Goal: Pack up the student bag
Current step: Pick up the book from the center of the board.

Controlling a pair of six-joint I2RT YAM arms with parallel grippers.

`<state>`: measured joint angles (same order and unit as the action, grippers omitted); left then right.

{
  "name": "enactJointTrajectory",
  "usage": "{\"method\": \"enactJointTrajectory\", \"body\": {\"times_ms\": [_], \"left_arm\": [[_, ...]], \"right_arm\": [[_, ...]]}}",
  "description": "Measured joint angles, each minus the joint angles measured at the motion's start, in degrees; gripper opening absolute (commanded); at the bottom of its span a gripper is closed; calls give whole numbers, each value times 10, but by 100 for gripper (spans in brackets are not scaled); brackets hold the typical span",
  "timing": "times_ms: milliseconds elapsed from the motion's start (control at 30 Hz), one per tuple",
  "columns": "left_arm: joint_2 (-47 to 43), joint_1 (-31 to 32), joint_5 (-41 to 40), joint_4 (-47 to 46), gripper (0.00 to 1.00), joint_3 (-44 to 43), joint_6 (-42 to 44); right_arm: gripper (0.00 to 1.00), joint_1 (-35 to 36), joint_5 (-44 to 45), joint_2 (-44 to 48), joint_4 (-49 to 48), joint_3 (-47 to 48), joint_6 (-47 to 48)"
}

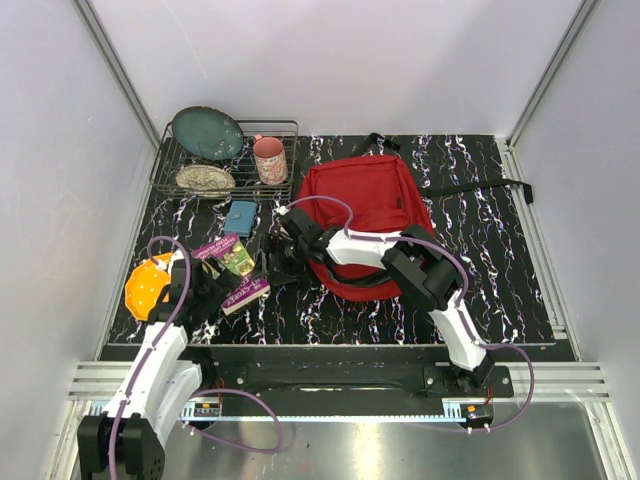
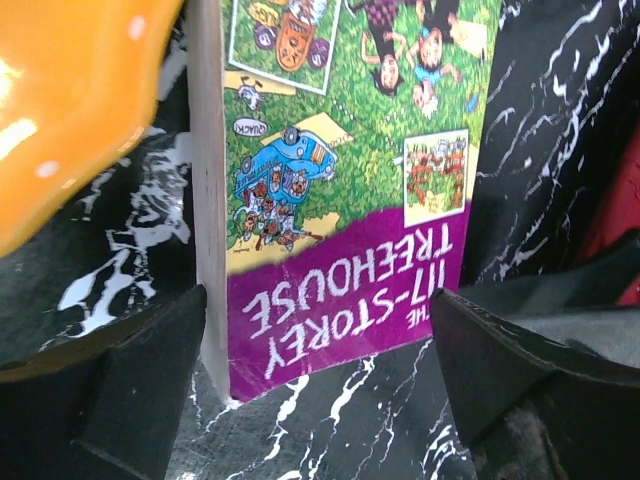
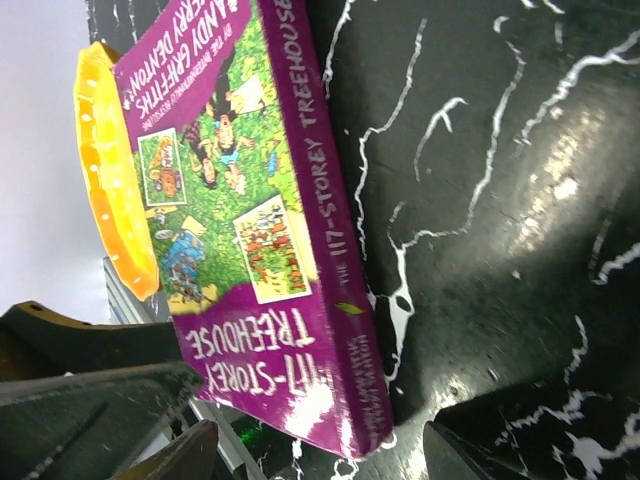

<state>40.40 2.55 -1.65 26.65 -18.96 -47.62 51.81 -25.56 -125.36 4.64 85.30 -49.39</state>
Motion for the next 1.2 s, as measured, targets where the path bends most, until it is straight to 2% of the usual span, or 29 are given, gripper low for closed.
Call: {"method": "enactJointTrajectory", "body": {"times_ms": [100, 133, 200, 233, 267, 300, 367, 400, 500, 533, 600, 633, 667, 767, 1033, 1200], "left_arm": [[7, 0, 30, -22, 91, 11, 2], [9, 0, 36, -26, 90, 13, 2], [10, -1, 40, -32, 81, 17, 7], [10, -3, 41, -33, 78, 18, 9], [10, -4, 40, -34, 73, 18, 14], [9, -5, 40, -36, 65, 19, 15], [9, -7, 40, -44, 58, 26, 23], [8, -8, 41, -48, 49, 30, 24], [4, -10, 45, -65, 32, 42, 27], [3, -11, 47, -69, 20, 46, 26], [-1, -12, 54, -78, 11, 50, 22], [-4, -12, 61, -85, 3, 52, 23], [-8, -12, 68, -91, 0, 52, 22], [-19, -12, 93, -96, 0, 56, 24], [-74, -5, 184, -65, 0, 64, 9], [-146, -1, 216, -26, 0, 62, -13]], "right_arm": [[84, 0, -10, -16, -9, 17, -3], [80, 0, -11, -22, -13, 24, -4], [77, -1, -10, -31, -15, 37, -6], [68, -2, -11, -36, -17, 40, -8], [67, -3, -12, -40, -19, 43, -11], [63, -5, -12, -42, -20, 44, -11], [52, -9, -9, -44, -31, 38, -17], [50, -12, -9, -44, -43, 29, -19], [41, -18, -9, -37, -89, -9, -33], [40, -19, -5, -32, -102, -21, -33], [33, -20, 2, -21, -123, -49, -40], [33, -20, 5, -16, -129, -58, -42], [33, -20, 10, -10, -136, -72, -42], [35, -20, 17, 9, -152, -103, -45], [70, -14, 26, 94, -159, -208, -47], [75, -1, 25, 122, -146, -226, -38]]}}
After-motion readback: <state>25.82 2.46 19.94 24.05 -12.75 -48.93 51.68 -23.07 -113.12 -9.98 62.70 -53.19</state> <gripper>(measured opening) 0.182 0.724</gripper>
